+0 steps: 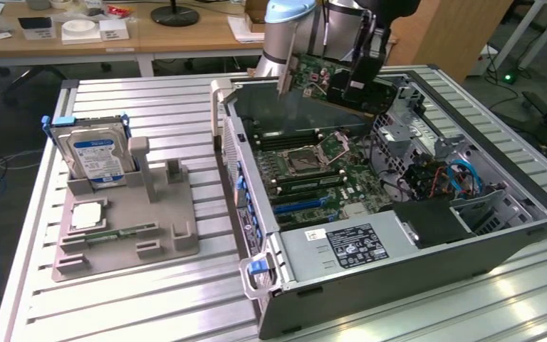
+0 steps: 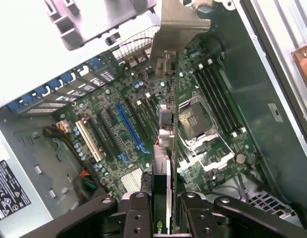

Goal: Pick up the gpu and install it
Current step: 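Insert the gpu into the slot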

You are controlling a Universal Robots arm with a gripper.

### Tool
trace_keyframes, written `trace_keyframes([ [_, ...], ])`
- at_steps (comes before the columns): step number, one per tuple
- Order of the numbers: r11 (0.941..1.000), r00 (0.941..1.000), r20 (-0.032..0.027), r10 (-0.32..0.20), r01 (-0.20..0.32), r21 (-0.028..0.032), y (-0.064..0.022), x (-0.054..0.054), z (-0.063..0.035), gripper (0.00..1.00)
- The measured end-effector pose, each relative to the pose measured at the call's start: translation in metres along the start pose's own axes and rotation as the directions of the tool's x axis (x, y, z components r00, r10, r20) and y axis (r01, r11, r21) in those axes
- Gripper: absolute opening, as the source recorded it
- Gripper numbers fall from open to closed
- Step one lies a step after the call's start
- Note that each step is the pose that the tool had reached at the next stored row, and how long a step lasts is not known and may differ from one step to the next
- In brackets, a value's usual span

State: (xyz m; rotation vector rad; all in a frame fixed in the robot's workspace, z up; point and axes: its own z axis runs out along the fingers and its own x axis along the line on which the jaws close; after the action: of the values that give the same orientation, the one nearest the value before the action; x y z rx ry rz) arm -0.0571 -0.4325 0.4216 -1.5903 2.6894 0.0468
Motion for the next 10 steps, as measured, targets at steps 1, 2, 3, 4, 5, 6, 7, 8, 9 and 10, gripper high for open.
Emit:
trace_keyframes([
  [1, 0.9999, 0.9999, -0.0001, -0.012, 0.012, -0.0003, 0.0, 0.0, 0.0, 0.27],
  [2, 0.9997, 0.9997, 0.0, -0.024, 0.024, 0.0001, 0.0, 0.0, 0.0, 0.27],
  [3, 0.9994, 0.9994, 0.0013, -0.035, 0.035, 0.003, -0.0001, 0.0001, 0.0, 0.27],
  [4, 0.999, 0.999, 0.0034, -0.044, 0.044, 0.007, -0.0001, 0.0001, 0.0001, 0.27],
  [5, 0.9986, 0.9986, 0.0055, -0.053, 0.053, 0.0111, -0.0001, 0.0001, 0.0002, 0.27],
  [6, 0.998, 0.9981, 0.0075, -0.062, 0.062, 0.0154, 0.0, 0.0001, 0.0003, 0.27],
  [7, 0.9973, 0.9974, 0.0099, -0.071, 0.071, 0.0204, -0.0001, 0.0001, 0.0004, 0.27],
  [8, 0.9965, 0.9967, 0.0128, -0.08, 0.08, 0.027, -0.0001, 0.0001, 0.0005, 0.27],
  [9, 0.9954, 0.9958, 0.0161, -0.09, 0.09, 0.0342, 0.0, 0.0001, 0.0007, 0.27],
  [10, 0.9943, 0.9949, 0.0189, -0.1, 0.099, 0.0405, 0.0, 0.0001, 0.0009, 0.27],
])
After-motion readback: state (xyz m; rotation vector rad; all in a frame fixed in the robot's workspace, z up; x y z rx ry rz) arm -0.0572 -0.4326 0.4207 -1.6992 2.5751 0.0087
